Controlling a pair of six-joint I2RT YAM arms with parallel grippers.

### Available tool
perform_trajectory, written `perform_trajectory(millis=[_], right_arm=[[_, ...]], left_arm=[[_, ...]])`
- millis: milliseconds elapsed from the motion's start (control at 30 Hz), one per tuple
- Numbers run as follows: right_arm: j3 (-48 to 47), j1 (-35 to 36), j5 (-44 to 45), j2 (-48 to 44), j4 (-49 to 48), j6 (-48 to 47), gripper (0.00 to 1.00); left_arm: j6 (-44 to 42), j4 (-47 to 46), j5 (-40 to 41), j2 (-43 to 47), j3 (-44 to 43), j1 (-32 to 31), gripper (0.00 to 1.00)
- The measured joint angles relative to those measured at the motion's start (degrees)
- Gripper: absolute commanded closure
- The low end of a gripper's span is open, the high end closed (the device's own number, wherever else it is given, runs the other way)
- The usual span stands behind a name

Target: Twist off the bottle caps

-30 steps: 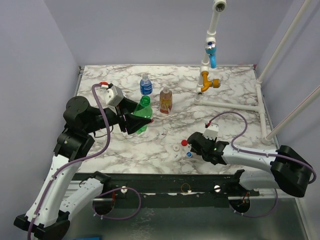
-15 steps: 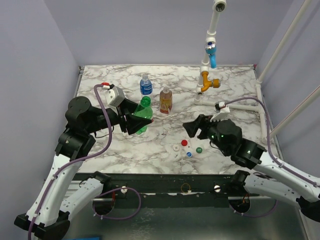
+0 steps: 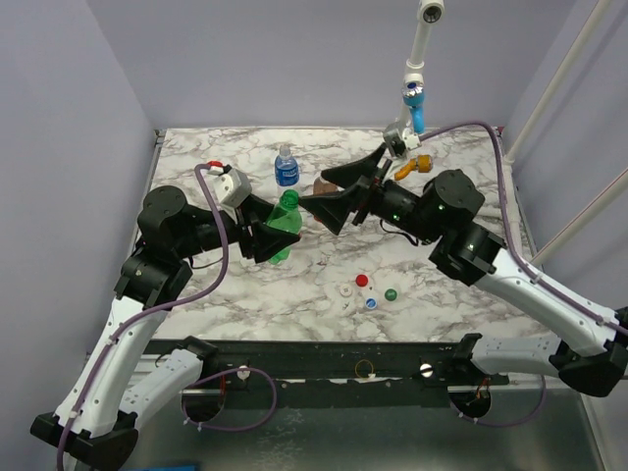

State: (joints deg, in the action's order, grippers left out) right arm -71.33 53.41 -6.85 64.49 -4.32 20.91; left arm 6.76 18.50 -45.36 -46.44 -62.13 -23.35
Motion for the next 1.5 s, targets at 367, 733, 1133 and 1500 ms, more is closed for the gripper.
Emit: perform_trajectory(millis=[367, 733, 1133, 1500], right_arm=[[-4.37, 0.00, -10.45, 9.73, -5.20, 1.16, 0.40], [-4.37, 0.09, -13.60, 11.15, -5.33, 0.63, 0.99], [6.60, -5.77, 5.62, 11.02, -0.26, -4.94, 0.99], [15.47, -7.34, 16.24, 17.68, -7.58, -9.49, 1.00]], left_arm=[[-1.07, 0.07, -0.02, -0.07, 0.04, 0.00, 1.00], [-1.44, 0.72, 1.40, -0.04, 1.11, 0.11, 0.04], [-6.78, 2.05, 22.36, 6.23, 8.07, 0.00, 0.01], [-9.40, 5.64, 36.02, 6.25, 15.17, 0.00, 0.01]])
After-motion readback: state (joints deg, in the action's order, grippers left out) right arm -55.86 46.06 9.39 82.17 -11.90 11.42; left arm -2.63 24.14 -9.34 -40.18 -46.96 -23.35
